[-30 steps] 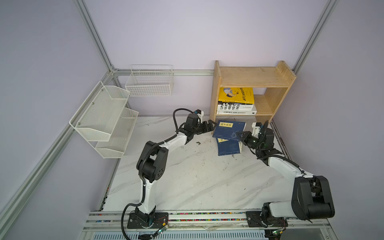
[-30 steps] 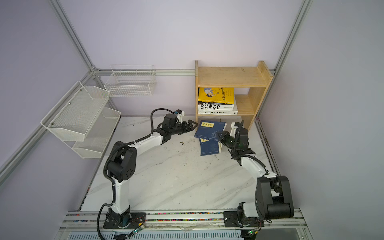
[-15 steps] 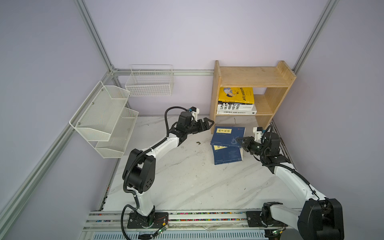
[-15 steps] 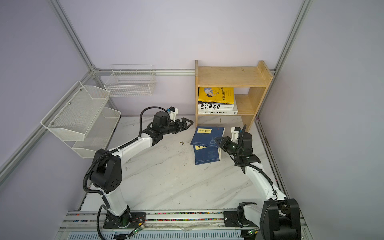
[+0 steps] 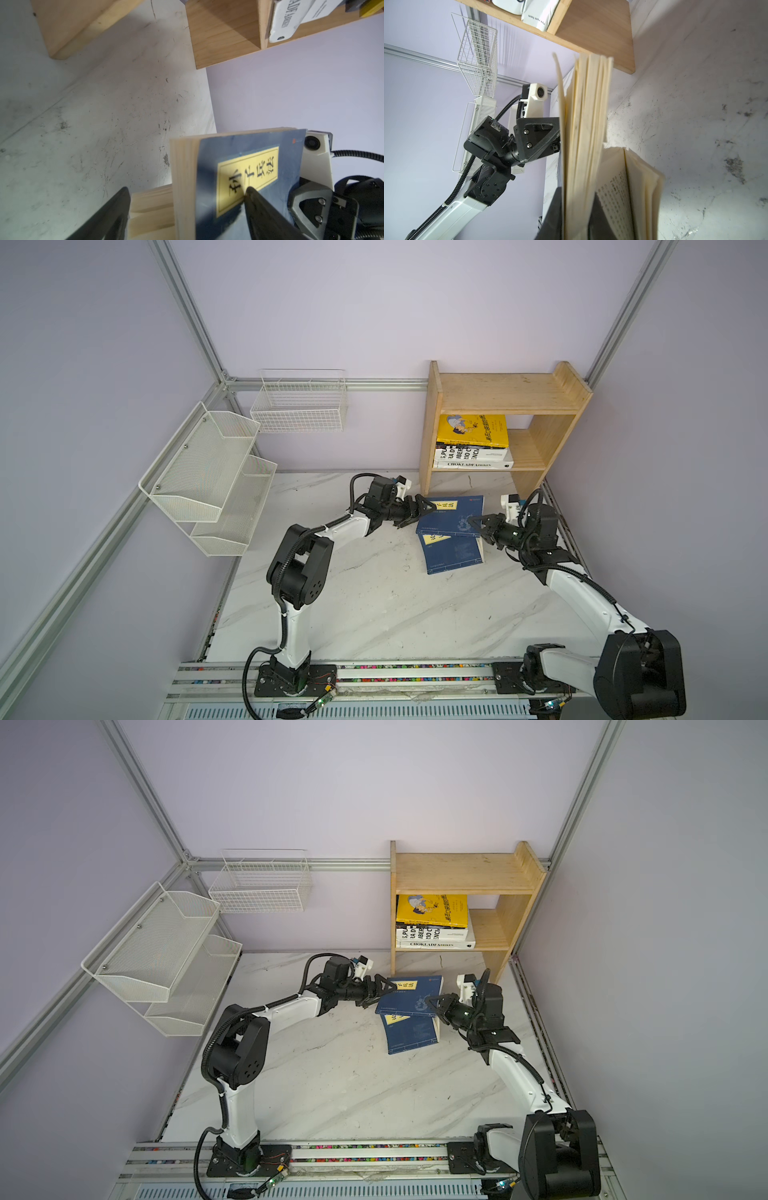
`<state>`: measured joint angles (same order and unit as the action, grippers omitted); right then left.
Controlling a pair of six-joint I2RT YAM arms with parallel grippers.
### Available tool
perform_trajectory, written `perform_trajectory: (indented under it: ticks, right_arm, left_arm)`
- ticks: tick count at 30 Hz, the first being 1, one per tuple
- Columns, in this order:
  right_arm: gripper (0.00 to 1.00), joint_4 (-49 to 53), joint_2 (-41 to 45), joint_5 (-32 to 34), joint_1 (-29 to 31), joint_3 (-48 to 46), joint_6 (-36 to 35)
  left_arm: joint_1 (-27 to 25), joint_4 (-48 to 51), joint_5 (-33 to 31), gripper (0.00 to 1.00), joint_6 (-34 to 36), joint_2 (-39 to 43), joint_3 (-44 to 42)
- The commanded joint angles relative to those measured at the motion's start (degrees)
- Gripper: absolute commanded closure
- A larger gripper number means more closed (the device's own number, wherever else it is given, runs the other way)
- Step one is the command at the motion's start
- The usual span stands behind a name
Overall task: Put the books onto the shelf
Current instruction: 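Lift the top blue paperback upright with right gripper while left gripper steadies it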
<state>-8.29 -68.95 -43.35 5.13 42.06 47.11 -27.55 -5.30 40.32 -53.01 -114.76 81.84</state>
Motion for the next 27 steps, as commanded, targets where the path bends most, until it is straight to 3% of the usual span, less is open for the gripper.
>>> perform_trajectory:
  ticks: [1,9,11,12,15,21,27]
  right_arm:
    - [0.92,-6.62,-1.12,-2.18,-0.61,2.24,-0.29]
    - [0.89,-10.45,-8.68,-2.26,-2.22,4.07,-2.9]
    - [0.78,-11.3,-9.45,-2.19,-2.39,4.84,-2.49]
    - [0.69,-11.21,-11.31,-1.87,-2.48,5.4,-2.41]
    - [0.62,-10.63,-11.91,-0.19,-2.99,6.63,-1.64]
    - [0.36,-7.5,-6.73,1.12,-4.58,8.36,-2.23]
    - [0.28,-1.4,0.23,3.7,-6.74,10.62,-4.12]
  left_arm:
    - [-0.18,-11.74,5.72,0.28,-5.22,1.39,-1.06]
    - [0.56,-25.56,7.07,0.84,-14.74,3.6,-4.79]
    - [0.76,-25.77,6.76,0.93,-15.23,4.32,-4.79]
    - [0.81,-25.62,6.48,0.95,-15.19,4.92,-4.69]
    - [1.16,-24.07,5.28,1.0,-14.8,7.01,-4.07]
    - [2.54,-16.23,3.27,1.0,-11.61,12.56,-0.54]
    - [3.73,-9.98,2.48,1.0,-10.82,17.07,4.13]
